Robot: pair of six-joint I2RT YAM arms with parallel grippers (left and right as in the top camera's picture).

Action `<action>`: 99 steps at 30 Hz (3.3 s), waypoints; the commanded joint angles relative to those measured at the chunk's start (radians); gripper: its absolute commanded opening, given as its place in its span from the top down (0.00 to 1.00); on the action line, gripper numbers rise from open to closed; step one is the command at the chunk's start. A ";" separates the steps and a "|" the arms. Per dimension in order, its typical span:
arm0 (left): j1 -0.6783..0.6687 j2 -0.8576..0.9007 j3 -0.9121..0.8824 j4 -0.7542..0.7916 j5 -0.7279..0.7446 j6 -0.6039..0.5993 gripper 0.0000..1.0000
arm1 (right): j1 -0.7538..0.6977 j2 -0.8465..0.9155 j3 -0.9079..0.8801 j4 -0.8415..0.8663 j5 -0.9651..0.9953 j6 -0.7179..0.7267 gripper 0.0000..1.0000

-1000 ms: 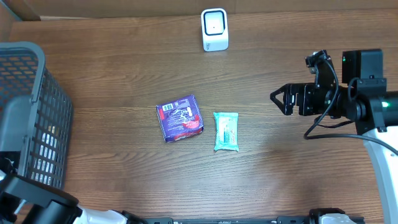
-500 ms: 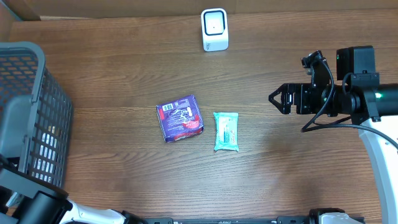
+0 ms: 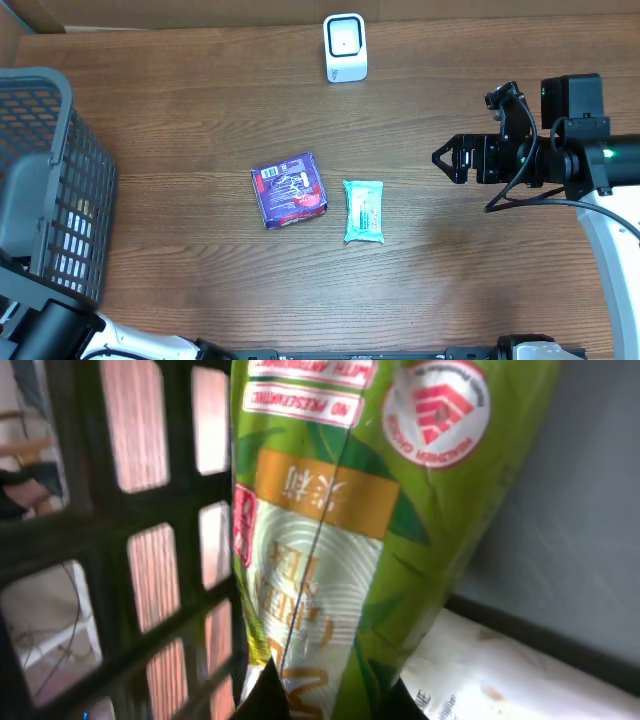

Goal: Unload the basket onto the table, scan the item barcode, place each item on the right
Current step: 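Reach the left gripper into the basket and grasp the green snack bar, then place the green snack bar on the table left of the pad pack, then reach the left gripper into the basket and grasp the white gold-capped tube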

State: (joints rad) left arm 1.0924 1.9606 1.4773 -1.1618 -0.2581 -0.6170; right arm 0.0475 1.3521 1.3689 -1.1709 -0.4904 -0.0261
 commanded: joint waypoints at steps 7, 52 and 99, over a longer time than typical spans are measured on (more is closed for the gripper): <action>-0.108 -0.006 0.477 -0.179 0.256 0.150 0.96 | 0.004 -0.003 0.005 0.013 0.000 0.001 0.00; -1.196 -0.185 -0.336 0.248 0.301 0.163 0.95 | 0.004 -0.003 0.005 0.040 0.000 0.001 0.00; -0.118 -0.188 0.616 -0.366 0.413 0.199 0.31 | 0.004 -0.003 0.005 0.039 0.000 0.000 0.00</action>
State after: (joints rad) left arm 0.9257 1.7683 2.1921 -1.5791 0.0170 -0.4225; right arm 0.0475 1.3521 1.3685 -1.1427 -0.4900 -0.0257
